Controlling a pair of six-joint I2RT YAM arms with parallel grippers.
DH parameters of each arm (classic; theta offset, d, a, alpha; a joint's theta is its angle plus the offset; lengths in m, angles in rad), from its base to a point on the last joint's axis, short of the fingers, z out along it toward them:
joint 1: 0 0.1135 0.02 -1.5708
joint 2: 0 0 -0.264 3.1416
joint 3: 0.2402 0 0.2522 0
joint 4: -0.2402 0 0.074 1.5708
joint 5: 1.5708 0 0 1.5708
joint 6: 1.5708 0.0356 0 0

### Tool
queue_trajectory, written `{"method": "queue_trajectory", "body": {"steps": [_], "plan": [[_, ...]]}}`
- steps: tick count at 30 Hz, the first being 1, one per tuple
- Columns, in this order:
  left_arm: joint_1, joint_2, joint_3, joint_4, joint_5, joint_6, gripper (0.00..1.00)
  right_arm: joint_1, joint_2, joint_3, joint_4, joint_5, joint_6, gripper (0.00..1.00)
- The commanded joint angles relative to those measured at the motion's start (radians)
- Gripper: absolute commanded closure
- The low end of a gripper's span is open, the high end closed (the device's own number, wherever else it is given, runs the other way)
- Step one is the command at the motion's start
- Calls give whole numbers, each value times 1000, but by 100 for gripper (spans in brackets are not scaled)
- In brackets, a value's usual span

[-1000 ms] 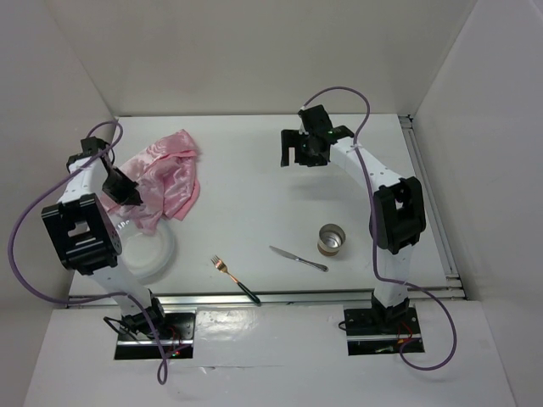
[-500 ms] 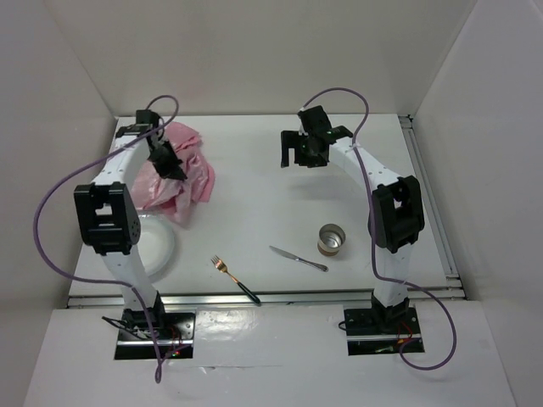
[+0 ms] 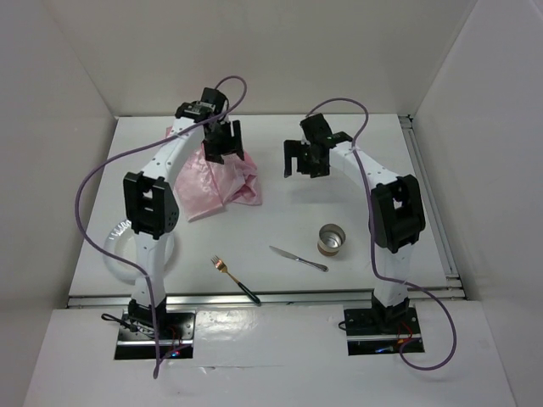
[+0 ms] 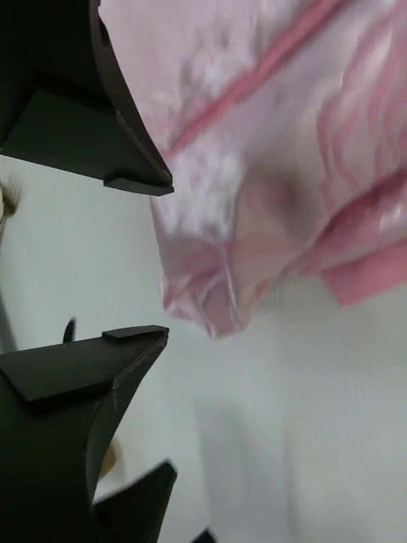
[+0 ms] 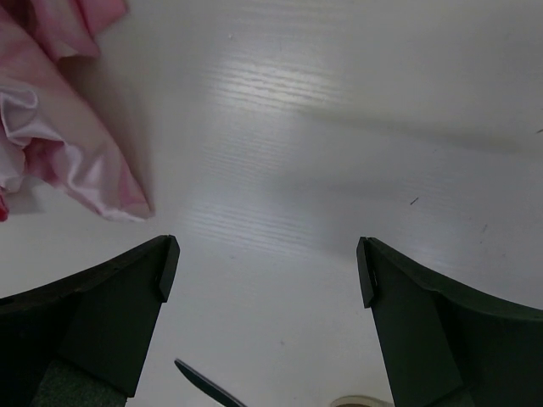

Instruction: Set the dinner table for one person

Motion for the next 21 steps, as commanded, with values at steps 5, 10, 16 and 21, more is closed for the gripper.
{"method": "queue_trajectory", "body": {"steps": [5,10,16,21], "plan": [[21,-232,-288,-48,-330,204,42,-46,-38,-46,19,-96,42,1],[-126,-288,-428,-48,-513,233,41,-64,-29,-55,39,-143,53,1],[-224,-204,-486,-74,-619,152,28,-99,-18,-55,2,-134,74,1],[-260,-164,-520,-28,-702,95,33,-122,-43,-106,22,-180,83,1]]}}
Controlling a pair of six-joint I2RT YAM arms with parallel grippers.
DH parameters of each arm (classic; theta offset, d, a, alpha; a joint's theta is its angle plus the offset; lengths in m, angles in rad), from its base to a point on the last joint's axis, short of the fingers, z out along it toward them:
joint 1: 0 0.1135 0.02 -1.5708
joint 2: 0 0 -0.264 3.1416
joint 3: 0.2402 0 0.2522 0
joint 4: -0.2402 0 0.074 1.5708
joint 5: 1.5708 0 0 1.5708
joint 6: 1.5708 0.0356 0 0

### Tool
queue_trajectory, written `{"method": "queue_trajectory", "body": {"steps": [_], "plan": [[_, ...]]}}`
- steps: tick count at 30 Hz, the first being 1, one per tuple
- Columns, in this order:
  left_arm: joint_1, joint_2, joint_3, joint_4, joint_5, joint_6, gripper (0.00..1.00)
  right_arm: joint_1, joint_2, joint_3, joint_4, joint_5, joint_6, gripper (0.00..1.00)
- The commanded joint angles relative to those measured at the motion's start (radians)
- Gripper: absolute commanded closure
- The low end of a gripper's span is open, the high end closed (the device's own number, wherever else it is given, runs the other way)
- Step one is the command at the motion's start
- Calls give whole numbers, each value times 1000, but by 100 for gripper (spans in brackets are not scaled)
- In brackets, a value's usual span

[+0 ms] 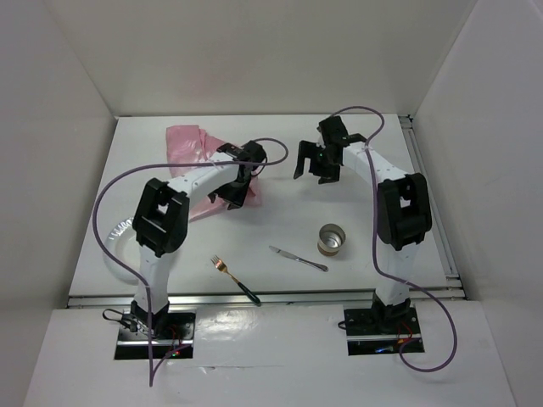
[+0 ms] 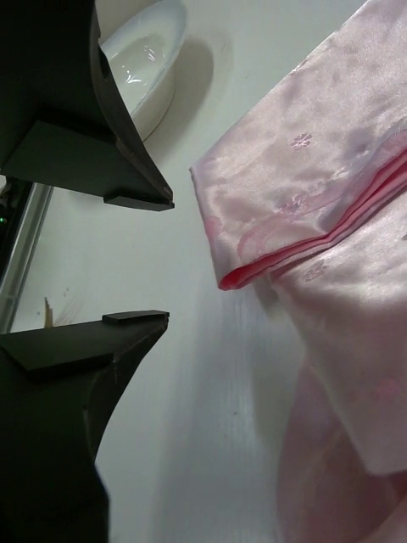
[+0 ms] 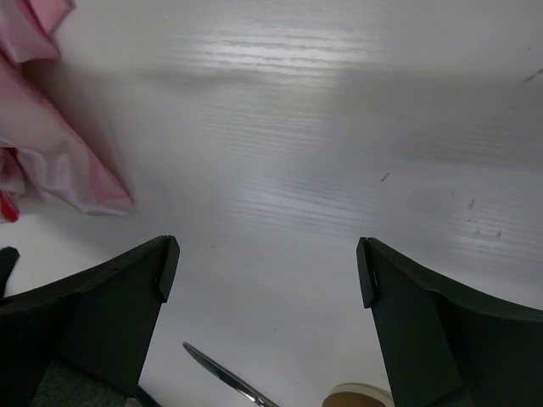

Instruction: Set the dinner table for one person

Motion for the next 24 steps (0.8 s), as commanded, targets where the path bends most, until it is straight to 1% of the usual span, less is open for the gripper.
{"method": "queue_trajectory", "body": {"steps": [1,2,6,9,11,14,16,21,24], "plan": [[9,31,-12,33,-108,-32,33,-27,-43,-54,13,-36,14,1],[20,31,-12,33,-121,-32,38,-27,-55,-54,23,-47,14,1],[40,71,-12,72,-121,-6,39,-36,-55,-63,23,-47,14,1],[49,114,6,72,-121,5,39,-45,-55,-63,23,-47,14,1],[49,114,6,72,-102,5,39,-45,-64,-63,23,-47,14,1],[49,91,-18,110,-70,29,32,-45,-64,-63,23,-47,14,1],[49,79,-31,110,-59,40,32,-45,-64,-63,23,-56,14,1],[49,50,-40,130,16,72,23,-45,-55,-63,23,-56,23,1],[49,50,-49,130,25,72,21,-45,-55,-63,23,-65,23,1]]}}
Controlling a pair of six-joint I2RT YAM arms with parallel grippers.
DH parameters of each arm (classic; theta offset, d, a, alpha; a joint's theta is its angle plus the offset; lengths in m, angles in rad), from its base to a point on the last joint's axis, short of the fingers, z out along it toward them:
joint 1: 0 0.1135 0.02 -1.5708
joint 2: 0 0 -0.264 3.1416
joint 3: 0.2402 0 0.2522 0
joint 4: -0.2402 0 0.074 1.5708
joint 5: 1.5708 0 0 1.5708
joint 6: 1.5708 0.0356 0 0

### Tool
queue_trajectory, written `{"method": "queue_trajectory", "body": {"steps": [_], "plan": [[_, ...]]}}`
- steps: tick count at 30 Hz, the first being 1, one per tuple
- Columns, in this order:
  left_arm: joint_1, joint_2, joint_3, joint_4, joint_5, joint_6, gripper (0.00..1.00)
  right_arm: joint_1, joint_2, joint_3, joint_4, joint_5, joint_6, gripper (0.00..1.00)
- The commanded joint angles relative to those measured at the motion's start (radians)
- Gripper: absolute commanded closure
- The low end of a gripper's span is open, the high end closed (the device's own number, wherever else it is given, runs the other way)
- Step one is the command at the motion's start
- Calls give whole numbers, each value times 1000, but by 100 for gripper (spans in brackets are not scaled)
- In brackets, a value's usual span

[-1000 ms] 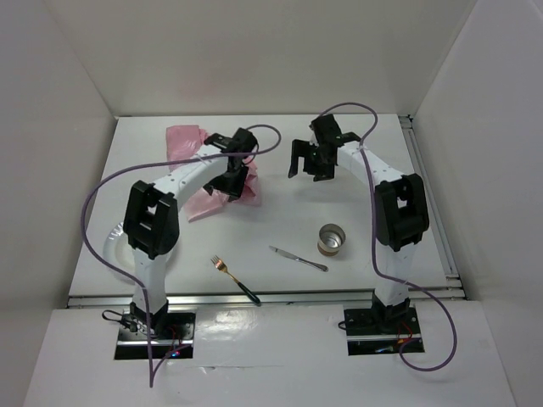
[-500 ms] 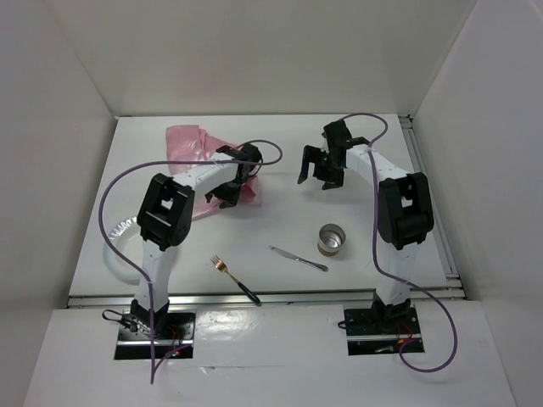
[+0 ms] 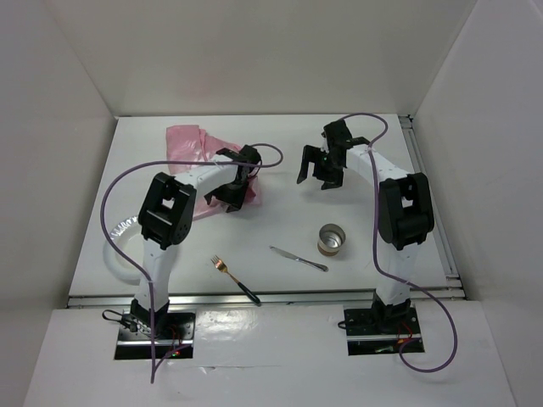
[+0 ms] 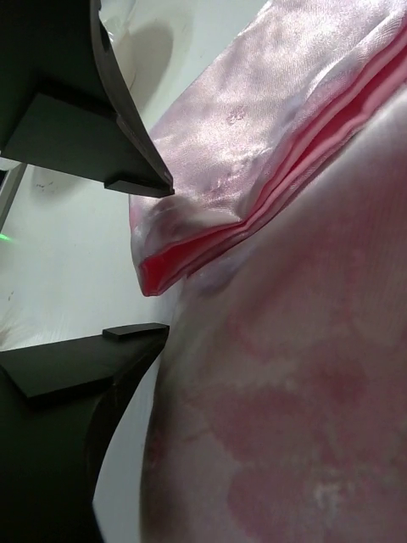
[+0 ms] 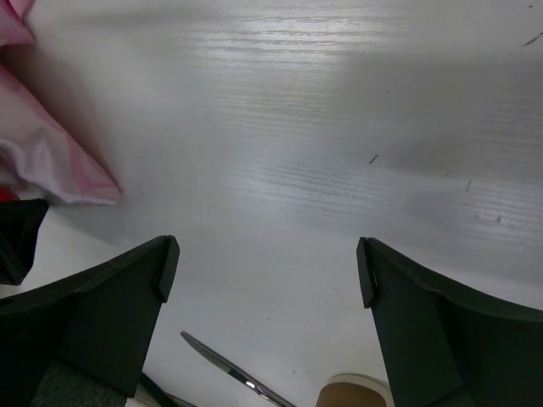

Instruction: Set the dinner table for one person

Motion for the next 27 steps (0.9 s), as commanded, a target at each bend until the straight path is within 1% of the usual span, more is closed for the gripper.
{"method": "queue_trajectory", "body": {"steps": [1,6,8,9,12,13,14,16,17,19,20,24,27], "plan": [[-1,-37,-8,2,19,26,21,-7,-50,2,22,-18,11,1],[-1,12,-17,-7,-95,-39,30,-7,-50,2,22,-27,11,1],[-1,21,-17,-21,-104,-49,34,-7,-50,2,22,-27,11,1],[-1,21,-17,-21,-115,-58,34,-7,-50,2,22,-27,11,1],[8,32,-4,-39,-124,-70,43,-7,-50,2,22,-27,11,1],[17,44,10,-50,-148,-99,47,-7,-50,-7,22,-27,11,1],[17,44,10,-59,-149,-99,56,-7,-50,-7,22,-27,11,1],[37,28,23,-73,-149,-110,66,-7,-50,-7,22,-37,2,1],[37,15,23,-73,-149,-110,74,2,-50,-20,34,-53,-12,2],[48,-12,32,-84,-126,-110,80,22,-50,-20,60,-63,-50,2],[48,-43,41,-84,-117,-101,80,51,-50,-20,71,-63,-64,2],[68,-89,85,-123,-83,-101,100,123,-59,-29,151,-130,-127,2],[89,-103,137,-159,-57,-87,100,194,-50,-49,220,-153,-176,3]]}}
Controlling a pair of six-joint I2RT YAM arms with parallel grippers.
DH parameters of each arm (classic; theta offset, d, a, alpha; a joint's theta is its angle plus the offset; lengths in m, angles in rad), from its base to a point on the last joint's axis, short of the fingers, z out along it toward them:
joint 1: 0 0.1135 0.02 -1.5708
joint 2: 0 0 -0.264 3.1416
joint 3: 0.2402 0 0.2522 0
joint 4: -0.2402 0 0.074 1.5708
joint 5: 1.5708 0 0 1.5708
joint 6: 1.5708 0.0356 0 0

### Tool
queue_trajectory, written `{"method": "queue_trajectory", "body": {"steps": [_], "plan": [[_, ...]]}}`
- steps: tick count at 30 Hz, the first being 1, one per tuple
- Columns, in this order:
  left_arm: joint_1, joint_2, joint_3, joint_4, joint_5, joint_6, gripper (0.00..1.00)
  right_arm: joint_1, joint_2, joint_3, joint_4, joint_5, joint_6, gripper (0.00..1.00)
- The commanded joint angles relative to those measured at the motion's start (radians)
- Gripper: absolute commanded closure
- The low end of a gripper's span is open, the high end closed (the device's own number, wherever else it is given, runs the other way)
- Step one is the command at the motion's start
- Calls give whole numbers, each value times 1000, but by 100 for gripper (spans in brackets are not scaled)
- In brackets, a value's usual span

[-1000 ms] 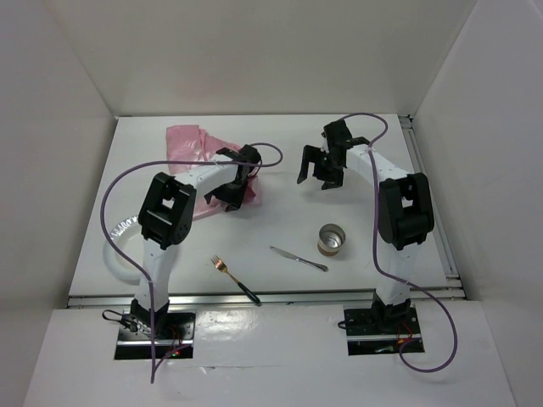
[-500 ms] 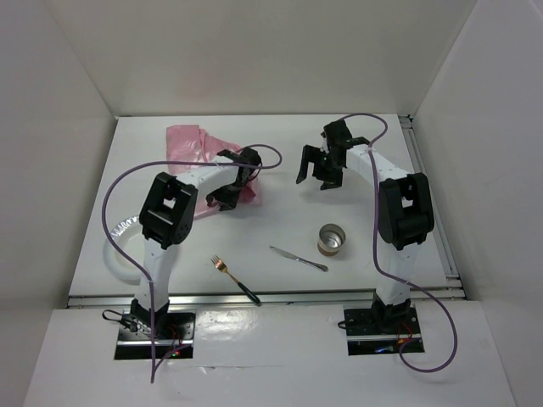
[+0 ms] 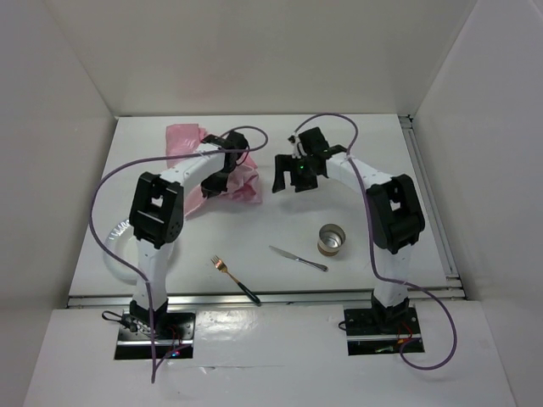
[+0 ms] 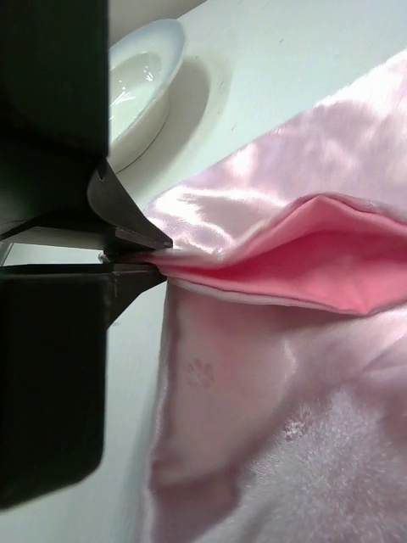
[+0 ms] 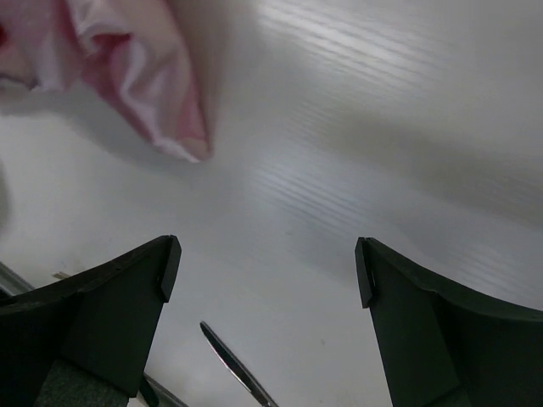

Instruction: Set the dinner table for one person

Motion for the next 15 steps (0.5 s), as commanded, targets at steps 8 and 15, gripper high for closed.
{"method": "queue_trajectory", "body": {"steps": [8,15], "plan": [[70,-135,103,-60,120,24,100,136,16,-5,254,-101,-75,2],[79,-135,93,-60,129,3,100,146,105,69,263,-101,-17,2]]}}
